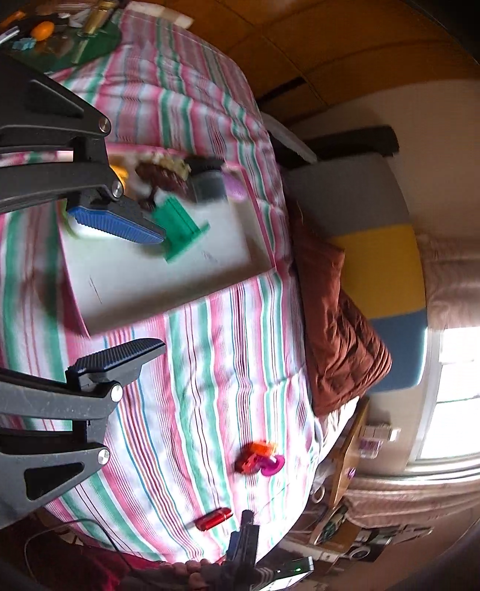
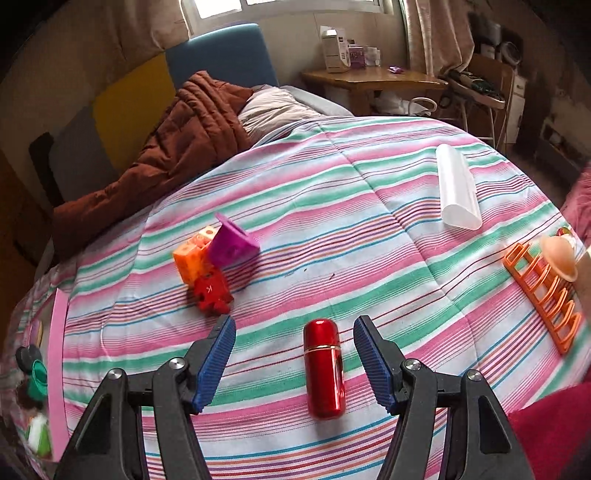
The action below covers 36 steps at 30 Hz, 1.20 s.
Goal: Organize rigid objects
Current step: 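Move both open tools back toward the toy pile, then lower the left tool onto the orange block and close it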
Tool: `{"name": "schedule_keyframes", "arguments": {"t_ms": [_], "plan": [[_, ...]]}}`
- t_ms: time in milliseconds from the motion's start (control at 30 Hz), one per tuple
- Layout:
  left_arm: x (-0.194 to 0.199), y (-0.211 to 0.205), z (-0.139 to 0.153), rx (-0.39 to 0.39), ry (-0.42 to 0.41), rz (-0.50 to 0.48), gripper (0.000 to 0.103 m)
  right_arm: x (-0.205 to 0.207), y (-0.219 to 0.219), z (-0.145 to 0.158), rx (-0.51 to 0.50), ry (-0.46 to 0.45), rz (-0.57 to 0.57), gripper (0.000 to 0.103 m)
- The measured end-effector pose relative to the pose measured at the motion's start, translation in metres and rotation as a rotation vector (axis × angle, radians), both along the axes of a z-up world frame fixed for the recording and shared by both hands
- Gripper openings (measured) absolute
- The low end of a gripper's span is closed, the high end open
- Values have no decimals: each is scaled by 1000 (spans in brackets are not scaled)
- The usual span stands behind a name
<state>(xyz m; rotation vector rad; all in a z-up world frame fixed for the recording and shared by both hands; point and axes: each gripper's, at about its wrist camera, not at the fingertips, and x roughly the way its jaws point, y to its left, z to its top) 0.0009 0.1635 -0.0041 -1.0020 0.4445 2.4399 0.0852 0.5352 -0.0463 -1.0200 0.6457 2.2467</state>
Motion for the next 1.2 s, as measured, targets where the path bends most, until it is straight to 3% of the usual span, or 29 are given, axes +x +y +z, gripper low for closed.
{"name": "schedule_keyframes", "arguments": {"t_ms": [267, 900, 1200], "plan": [[-2, 52, -7, -24, -12, -91, 54, 5, 10, 2, -42, 7, -33, 67], [-12, 132, -23, -33, -78, -203, 54, 23, 32, 13, -104, 73, -126, 69], [-30, 180, -33, 24, -170, -266, 54, 36, 47, 12, -154, 108, -195, 69]]}}
